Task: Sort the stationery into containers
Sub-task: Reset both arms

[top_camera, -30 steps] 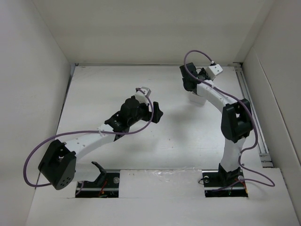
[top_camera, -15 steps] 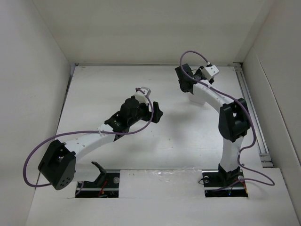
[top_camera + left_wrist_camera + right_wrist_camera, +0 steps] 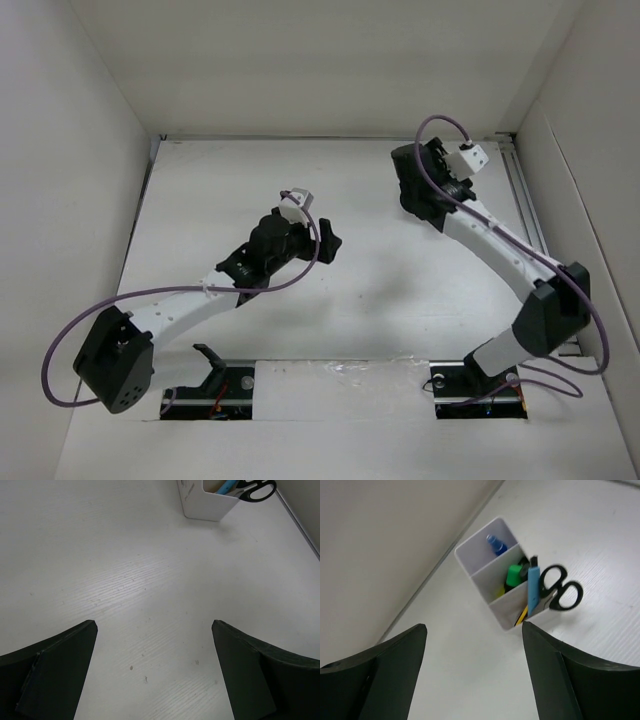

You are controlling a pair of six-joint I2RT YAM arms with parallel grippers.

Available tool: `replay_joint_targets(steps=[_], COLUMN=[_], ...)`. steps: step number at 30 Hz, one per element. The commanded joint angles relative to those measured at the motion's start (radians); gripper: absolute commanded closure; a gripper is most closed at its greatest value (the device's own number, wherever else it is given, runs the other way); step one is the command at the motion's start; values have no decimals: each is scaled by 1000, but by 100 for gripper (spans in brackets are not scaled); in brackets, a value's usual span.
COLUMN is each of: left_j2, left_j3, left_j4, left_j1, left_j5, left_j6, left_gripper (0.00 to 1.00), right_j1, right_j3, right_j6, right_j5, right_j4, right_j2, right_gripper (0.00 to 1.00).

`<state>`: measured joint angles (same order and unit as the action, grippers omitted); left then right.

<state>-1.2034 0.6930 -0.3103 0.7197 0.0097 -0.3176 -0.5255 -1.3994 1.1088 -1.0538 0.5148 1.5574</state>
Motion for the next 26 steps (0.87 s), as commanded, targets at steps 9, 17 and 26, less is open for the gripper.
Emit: replay_joint_targets(steps=[9, 17, 26], left_j2=[113, 104, 117], left_j3=[-65, -76, -76], left_j4=[-67, -87, -64], left_j1=[0, 0, 0], left_j5=[-166, -165, -166], left_j6=[-83, -115, -127], left_gripper=[0, 0, 0], right_j1=[-217, -294, -337], right_j3=[447, 697, 711], right_j6=[-96, -64, -53], right_j5=[498, 633, 601], right_j4=[-302, -358, -326], right_j2=[-319, -493, -511], right_gripper=[64, 100, 31])
